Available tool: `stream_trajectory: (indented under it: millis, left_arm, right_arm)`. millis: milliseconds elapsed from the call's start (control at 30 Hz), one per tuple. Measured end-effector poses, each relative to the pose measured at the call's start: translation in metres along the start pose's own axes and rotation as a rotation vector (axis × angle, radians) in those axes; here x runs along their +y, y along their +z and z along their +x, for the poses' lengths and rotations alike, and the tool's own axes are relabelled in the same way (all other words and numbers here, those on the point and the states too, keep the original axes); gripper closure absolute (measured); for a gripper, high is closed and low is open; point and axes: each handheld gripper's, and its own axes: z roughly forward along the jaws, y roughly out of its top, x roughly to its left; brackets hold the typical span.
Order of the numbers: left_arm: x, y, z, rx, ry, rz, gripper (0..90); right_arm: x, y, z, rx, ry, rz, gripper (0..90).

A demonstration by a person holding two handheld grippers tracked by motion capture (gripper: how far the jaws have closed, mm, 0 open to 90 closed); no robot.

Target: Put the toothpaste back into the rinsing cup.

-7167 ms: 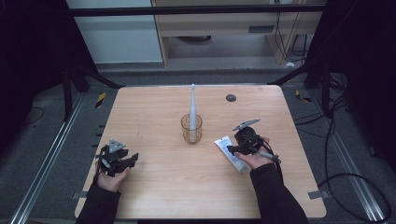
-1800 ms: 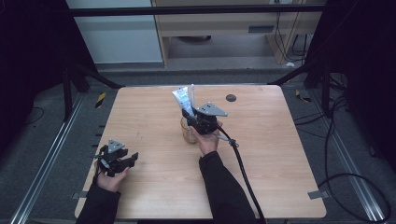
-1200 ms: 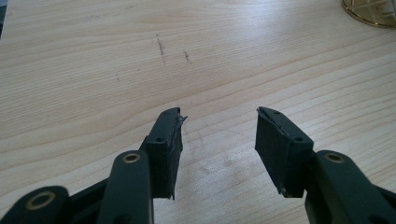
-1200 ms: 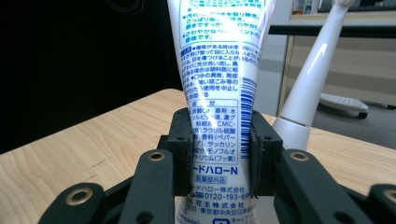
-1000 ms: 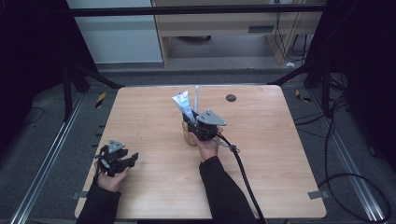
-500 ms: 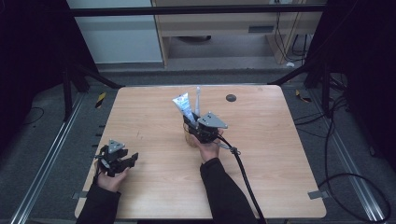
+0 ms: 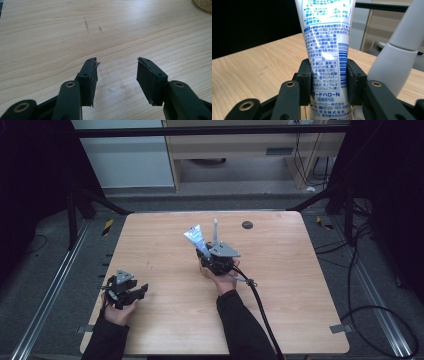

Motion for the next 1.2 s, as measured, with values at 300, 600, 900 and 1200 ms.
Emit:
stream_trajectory:
  millis: [300, 600, 900, 1200]
  left_arm:
    - [0.0, 0.0, 0.0, 0.002, 0.005, 0.003, 50.1]
    - [0.0, 0.0, 0.0, 0.002, 0.004, 0.003, 50.2]
    - [0.0, 0.0, 0.0, 0.002, 0.004, 0.004, 50.1]
    - [0.0, 0.001, 0.0, -0.002, 0.002, 0.008, 49.9]
  right_arm:
    - [0.006, -0.008, -0.001, 0.011, -0.006, 0.073, 57.1]
    - [0.004, -0.016, -0.003, 0.01, 0.009, 0.187, 46.1]
    - [0.017, -0.031, -0.002, -0.005, -0.003, 0.165, 31.6]
    - [0.026, -0.058, -0.001, 0.006, 0.009, 0.175, 17.8]
